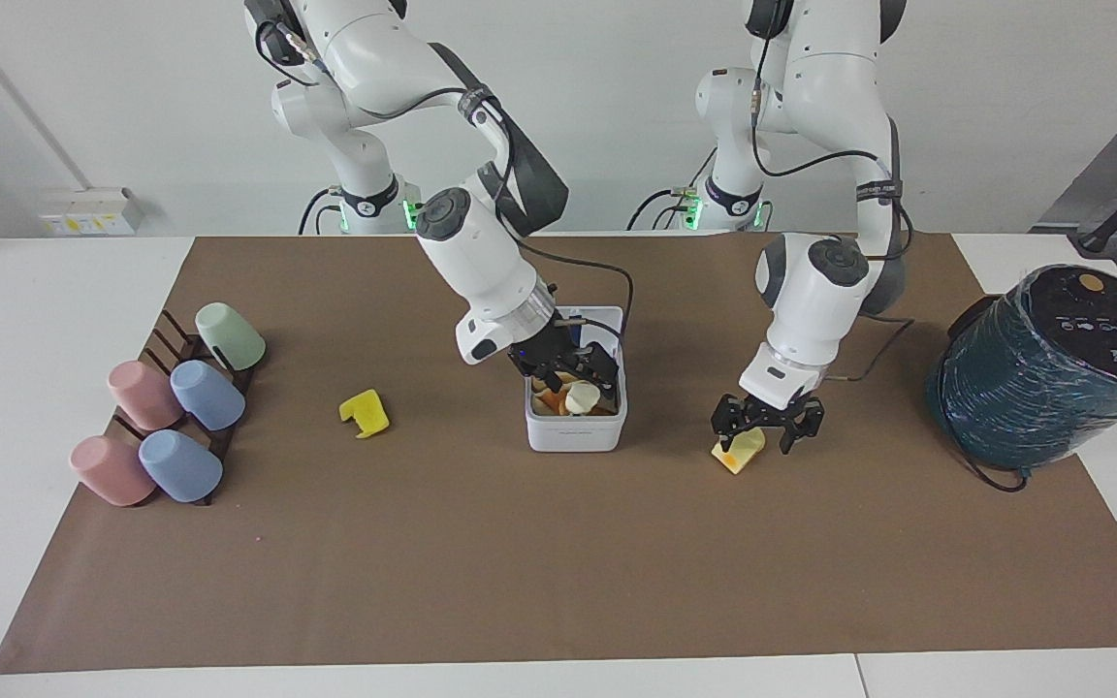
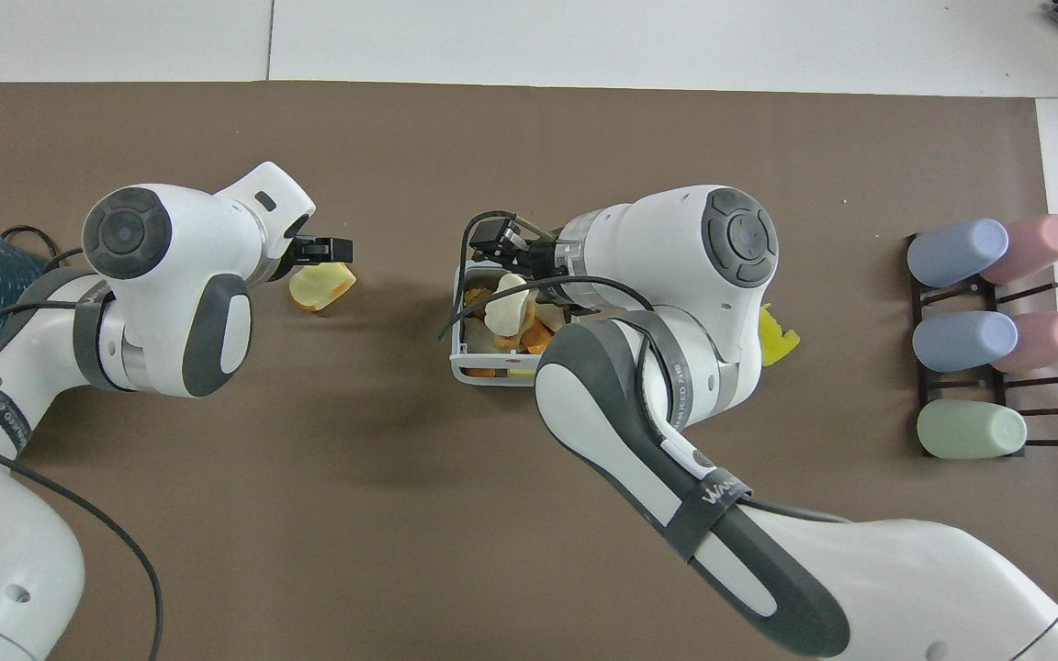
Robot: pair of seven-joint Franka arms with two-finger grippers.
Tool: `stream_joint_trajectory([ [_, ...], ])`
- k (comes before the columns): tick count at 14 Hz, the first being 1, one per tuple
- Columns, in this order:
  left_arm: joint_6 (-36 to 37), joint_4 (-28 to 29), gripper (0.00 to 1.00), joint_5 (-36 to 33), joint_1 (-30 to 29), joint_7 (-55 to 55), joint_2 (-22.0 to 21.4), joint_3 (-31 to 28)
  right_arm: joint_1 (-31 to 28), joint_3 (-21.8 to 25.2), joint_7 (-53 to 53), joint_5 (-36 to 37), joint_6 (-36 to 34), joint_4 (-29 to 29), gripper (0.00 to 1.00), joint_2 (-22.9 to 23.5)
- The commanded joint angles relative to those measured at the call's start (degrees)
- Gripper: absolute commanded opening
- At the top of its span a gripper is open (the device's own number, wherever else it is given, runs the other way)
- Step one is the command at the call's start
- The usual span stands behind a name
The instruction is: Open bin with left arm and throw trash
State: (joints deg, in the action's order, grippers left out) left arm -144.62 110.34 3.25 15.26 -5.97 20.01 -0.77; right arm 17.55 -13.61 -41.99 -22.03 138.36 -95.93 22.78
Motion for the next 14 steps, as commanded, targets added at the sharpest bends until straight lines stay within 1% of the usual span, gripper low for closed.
stream_joint_trajectory([
  [1,-0.75,0.58,1.00,0.09,-0.49,1.92,-0.32,0.16,-1.28,0.60,0.51,2.50,-0.37,-0.66,1.00,-2.99],
  [3,-0.40,1.36,1.00,0.00,0.12,1.92,-0.32,0.16,-4.70,0.60,0.59,8.99,-2.73,-0.66,1.00,-4.84],
  [4,-0.31,1.72,1.00,-0.70,0.30,1.84,-0.32,0.16,-7.24,0.51,1.47,13.90,-3.88,-0.66,1.00,-5.11],
  [5,0.21,1.98,1.00,-2.10,0.48,1.84,-0.32,0.16,-9.27,0.42,4.09,18.65,-4.06,-1.44,1.00,-5.28],
  [6,0.39,2.68,1.00,-3.50,0.56,1.84,-0.32,0.16,-11.81,0.34,8.46,20.26,-4.50,-2.49,1.00,-5.63],
  [7,0.39,3.30,1.00,-4.48,0.74,1.84,-0.32,0.16,-14.19,0.34,14.60,20.71,-4.50,-5.11,1.00,-6.16],
  [9,0.39,3.48,1.00,-4.66,0.92,1.84,-0.32,0.16,-19.11,0.42,30.14,20.80,-3.54,-11.97,1.00,-8.00],
  [11,-0.31,4.09,1.00,-4.66,0.92,1.84,-0.23,0.24,-23.33,0.34,45.26,20.80,-3.54,-16.81,1.00,-8.89],
  [12,-0.57,4.18,1.00,-4.66,1.00,1.84,-0.14,0.24,-24.48,0.34,49.60,20.80,-3.54,-18.57,1.00,-8.98],
  [14,-1.10,4.18,1.00,-4.66,0.92,1.75,0.56,0.24,-25.37,0.34,51.75,20.80,-3.54,-22.00,1.00,-9.50],
])
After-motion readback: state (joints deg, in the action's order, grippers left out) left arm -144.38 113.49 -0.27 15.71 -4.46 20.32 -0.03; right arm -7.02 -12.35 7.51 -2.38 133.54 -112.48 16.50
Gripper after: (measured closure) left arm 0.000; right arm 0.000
